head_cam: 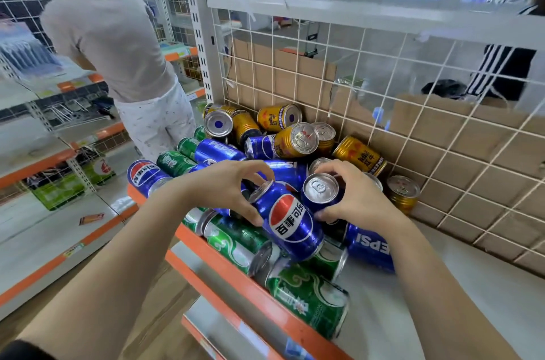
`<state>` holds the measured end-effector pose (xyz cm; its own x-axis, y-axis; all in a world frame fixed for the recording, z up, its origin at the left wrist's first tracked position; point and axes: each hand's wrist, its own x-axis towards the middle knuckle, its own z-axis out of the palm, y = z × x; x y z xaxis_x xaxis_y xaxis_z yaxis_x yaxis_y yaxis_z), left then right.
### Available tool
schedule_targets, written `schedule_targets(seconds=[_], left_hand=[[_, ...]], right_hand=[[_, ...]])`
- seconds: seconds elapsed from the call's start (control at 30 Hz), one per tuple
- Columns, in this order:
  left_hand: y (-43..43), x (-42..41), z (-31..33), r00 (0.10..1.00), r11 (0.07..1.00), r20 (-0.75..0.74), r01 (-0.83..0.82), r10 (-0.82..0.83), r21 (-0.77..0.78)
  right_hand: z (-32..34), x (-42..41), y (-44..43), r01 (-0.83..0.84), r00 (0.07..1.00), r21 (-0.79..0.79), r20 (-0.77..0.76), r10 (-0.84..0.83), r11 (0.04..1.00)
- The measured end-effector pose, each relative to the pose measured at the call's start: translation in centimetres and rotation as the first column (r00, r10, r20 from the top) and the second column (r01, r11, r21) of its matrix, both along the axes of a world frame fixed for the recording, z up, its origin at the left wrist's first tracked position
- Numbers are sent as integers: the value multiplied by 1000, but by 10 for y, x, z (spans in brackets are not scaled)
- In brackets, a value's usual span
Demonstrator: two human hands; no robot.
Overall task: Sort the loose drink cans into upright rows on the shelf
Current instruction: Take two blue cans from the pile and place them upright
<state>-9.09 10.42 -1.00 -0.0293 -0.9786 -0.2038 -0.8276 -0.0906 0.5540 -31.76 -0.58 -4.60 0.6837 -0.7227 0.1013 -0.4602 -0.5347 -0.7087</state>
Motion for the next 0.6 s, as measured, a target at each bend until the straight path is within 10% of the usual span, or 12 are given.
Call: schedule_targets(seconds=[0.6], left_hand=[[-8, -47, -11, 947, 945, -284, -220, 149, -240]], right_hand=[[-5, -13, 2, 206, 940, 66, 265, -216, 976]])
